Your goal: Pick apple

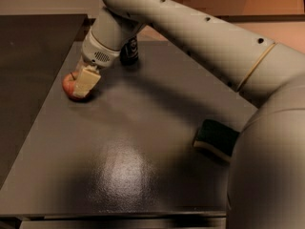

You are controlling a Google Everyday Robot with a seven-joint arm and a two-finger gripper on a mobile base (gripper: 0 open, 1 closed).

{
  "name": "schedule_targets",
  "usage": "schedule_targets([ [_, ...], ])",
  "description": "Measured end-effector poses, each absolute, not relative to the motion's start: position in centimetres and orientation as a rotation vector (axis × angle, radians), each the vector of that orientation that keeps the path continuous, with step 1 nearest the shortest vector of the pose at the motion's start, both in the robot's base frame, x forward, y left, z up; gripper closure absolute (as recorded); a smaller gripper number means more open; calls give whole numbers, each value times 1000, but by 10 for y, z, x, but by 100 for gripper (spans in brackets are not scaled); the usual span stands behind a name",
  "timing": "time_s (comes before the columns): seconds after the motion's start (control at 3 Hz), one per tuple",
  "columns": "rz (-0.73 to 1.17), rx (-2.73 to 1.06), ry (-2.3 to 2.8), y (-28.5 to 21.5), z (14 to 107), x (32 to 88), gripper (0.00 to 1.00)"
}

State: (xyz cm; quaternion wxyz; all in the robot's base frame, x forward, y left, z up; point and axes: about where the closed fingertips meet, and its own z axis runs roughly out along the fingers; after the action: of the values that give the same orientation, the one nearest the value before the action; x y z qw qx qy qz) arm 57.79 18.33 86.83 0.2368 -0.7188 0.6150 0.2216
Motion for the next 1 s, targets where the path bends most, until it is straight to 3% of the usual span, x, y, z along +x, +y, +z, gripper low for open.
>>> schedule_targets([
  [0.33, 609, -1964, 1682, 174, 882, 577, 88],
  [0.67, 611, -1985, 1663, 166, 906, 571, 100],
  [1.0, 638, -2017, 1619, 158, 937, 561, 100],
])
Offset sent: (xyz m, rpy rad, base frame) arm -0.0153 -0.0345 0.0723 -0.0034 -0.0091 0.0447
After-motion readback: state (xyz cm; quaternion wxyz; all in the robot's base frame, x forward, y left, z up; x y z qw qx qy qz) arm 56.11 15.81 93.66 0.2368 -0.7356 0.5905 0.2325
